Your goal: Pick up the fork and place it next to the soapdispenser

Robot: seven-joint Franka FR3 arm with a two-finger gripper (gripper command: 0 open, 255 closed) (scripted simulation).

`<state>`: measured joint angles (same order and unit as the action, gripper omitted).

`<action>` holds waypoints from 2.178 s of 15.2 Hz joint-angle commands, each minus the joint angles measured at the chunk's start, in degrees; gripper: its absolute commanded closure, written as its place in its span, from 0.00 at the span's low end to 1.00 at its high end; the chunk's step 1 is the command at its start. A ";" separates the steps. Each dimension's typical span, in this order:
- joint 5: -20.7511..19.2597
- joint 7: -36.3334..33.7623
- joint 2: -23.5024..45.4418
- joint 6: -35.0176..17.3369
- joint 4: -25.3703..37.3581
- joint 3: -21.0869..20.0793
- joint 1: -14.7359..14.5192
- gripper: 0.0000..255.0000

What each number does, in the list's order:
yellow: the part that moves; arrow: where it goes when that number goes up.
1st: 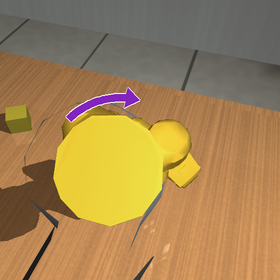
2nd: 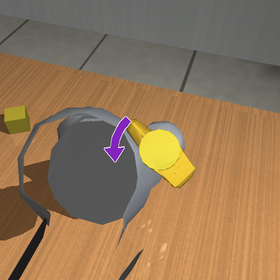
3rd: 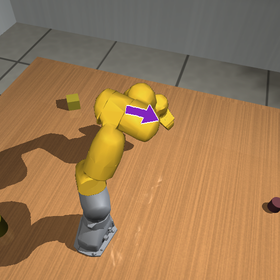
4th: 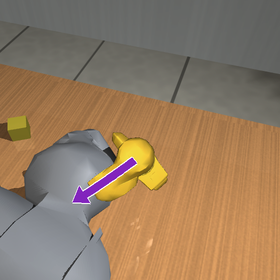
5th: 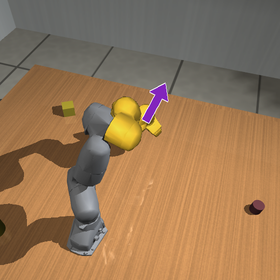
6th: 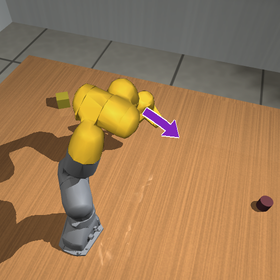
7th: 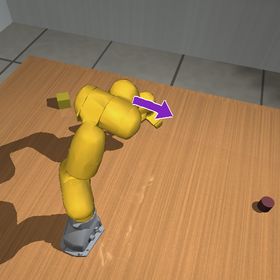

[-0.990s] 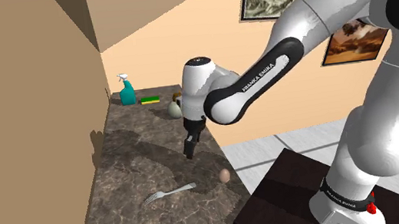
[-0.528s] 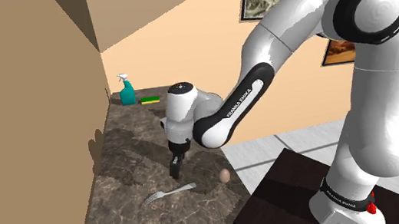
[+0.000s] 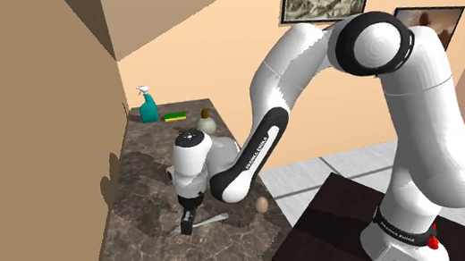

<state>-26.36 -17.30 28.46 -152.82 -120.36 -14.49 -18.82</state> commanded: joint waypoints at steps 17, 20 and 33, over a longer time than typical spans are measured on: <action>-2.97 -1.98 6.32 -3.39 3.02 2.75 -2.03 1.00; -2.97 -1.99 6.32 -3.39 3.02 2.75 -2.04 1.00; 0.34 0.94 0.31 1.02 1.39 -0.39 0.34 1.00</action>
<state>-26.50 -16.72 29.59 -152.43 -118.77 -14.45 -18.76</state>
